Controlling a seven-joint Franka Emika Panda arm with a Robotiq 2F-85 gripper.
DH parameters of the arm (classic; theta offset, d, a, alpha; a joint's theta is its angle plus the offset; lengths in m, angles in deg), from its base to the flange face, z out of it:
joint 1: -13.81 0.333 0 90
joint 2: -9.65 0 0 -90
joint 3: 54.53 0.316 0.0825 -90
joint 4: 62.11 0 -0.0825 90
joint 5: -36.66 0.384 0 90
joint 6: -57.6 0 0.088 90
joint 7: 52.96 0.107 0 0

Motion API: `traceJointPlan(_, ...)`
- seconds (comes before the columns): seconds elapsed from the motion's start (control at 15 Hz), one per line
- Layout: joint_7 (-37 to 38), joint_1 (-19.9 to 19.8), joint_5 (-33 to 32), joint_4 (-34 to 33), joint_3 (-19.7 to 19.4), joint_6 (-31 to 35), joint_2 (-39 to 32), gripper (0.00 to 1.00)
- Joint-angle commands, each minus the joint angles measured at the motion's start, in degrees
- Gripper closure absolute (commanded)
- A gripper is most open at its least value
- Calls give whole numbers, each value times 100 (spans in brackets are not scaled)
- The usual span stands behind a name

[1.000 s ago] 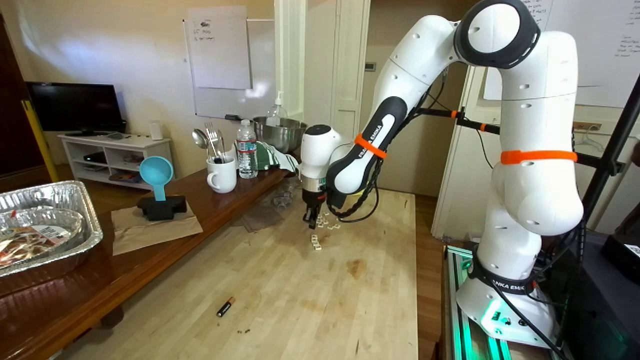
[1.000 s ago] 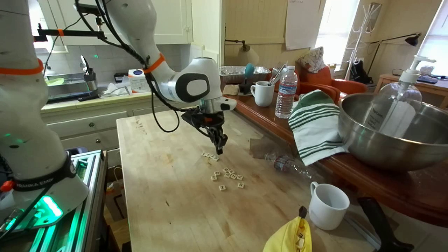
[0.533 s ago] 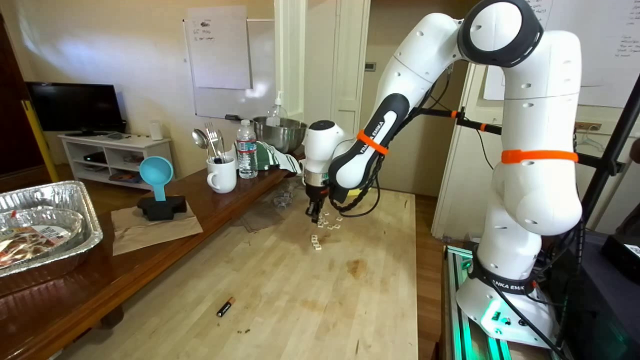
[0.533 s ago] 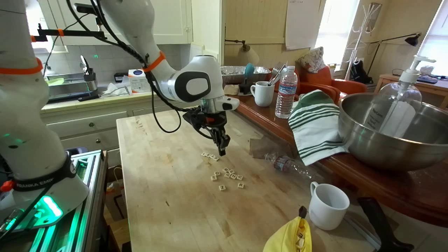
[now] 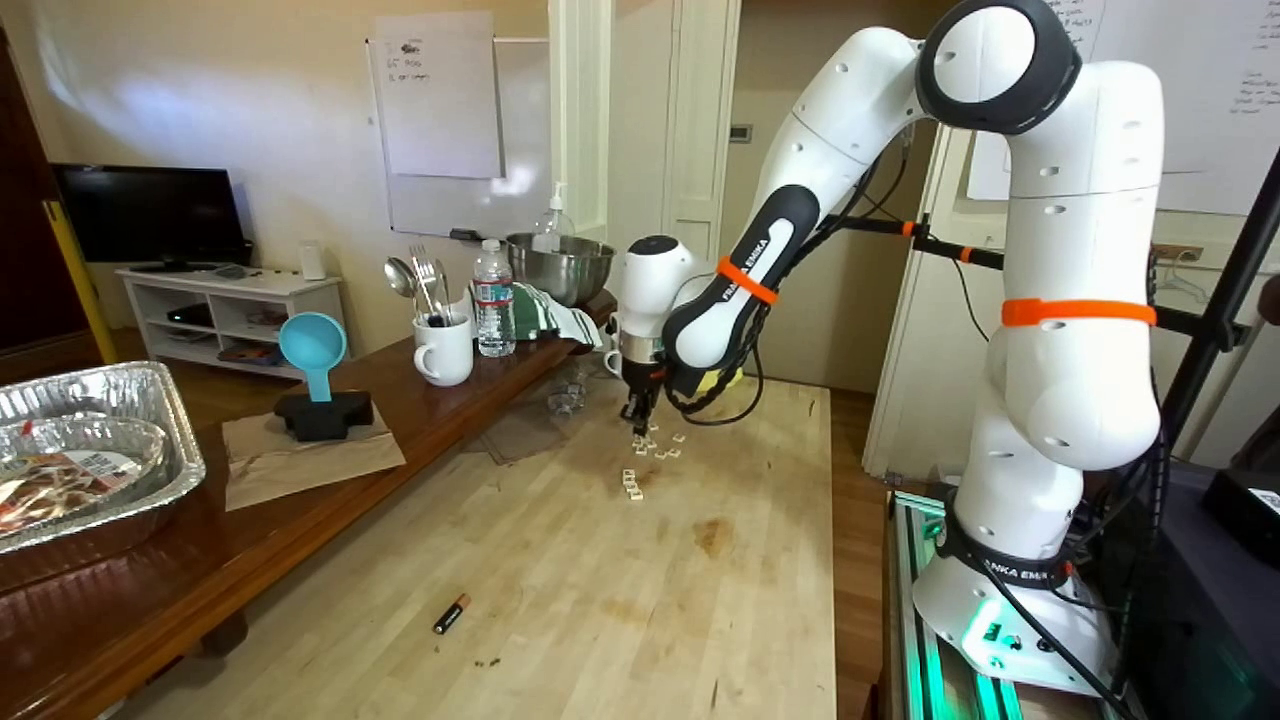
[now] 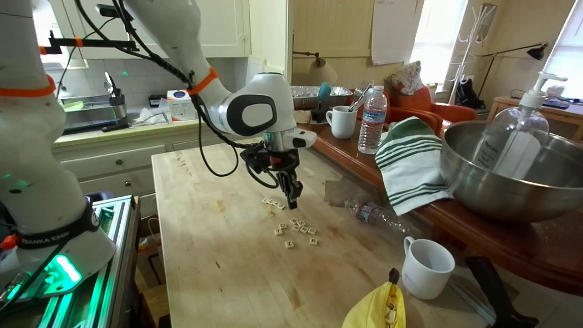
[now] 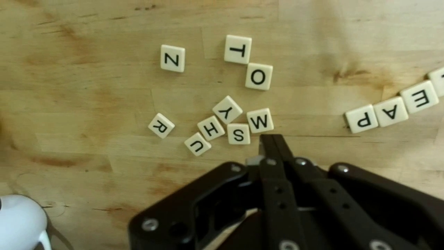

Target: Move some of the letters to the left to spell the word LEAP

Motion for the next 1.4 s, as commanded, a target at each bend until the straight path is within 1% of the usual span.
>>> traceJointPlan(0.0, -72, -73, -7, 96, -19, -44, 140, 100)
traceJointPlan(0.33, -117, -125, 24, 104, -4, -47, 191, 100)
traceJointPlan(1.0, -225, -201, 88, 37, 7, 17, 69, 100)
traceJointPlan(1.33, -507, -232, 254, 137, 89, 7, 157, 100)
